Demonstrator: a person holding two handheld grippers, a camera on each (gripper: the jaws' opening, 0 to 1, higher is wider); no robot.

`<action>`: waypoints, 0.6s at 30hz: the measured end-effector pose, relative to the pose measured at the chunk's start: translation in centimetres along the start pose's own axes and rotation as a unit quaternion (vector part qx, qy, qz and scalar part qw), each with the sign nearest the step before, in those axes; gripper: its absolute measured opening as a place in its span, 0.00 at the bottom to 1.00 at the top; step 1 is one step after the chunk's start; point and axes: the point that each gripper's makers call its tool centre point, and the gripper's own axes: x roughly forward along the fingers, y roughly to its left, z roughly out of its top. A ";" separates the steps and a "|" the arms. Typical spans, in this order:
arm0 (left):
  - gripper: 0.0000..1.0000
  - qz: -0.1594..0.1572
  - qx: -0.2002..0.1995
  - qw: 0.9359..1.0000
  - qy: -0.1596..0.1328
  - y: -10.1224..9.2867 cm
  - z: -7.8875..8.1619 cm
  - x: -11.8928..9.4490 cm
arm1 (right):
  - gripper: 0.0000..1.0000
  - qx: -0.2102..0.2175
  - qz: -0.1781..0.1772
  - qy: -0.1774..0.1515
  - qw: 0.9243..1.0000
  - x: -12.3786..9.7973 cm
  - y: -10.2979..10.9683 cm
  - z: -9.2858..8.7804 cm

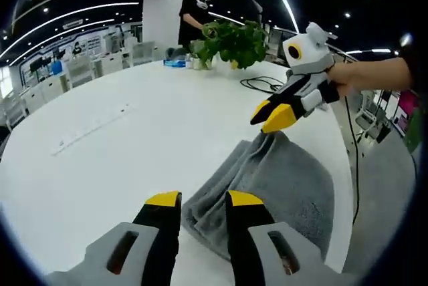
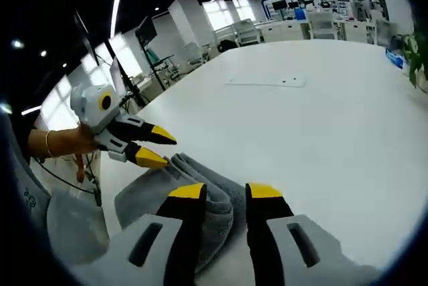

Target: Fold the towel on the table until its edges align and the towel forms a compact rectangular stack.

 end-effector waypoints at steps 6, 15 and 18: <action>0.33 0.011 -0.003 1.000 -0.013 0.0 0.9 -1.7 | 0.31 -0.013 0.001 -0.003 1.000 -1.5 0.9 0.0; 0.52 0.019 0.001 0.999 -0.035 -2.5 1.4 -5.3 | 0.43 -0.062 0.004 -0.003 0.998 -4.5 4.2 -1.0; 0.59 0.017 -0.016 0.998 -0.057 -3.7 1.4 -6.5 | 0.51 -0.068 0.004 -0.005 0.998 -5.5 5.1 -1.6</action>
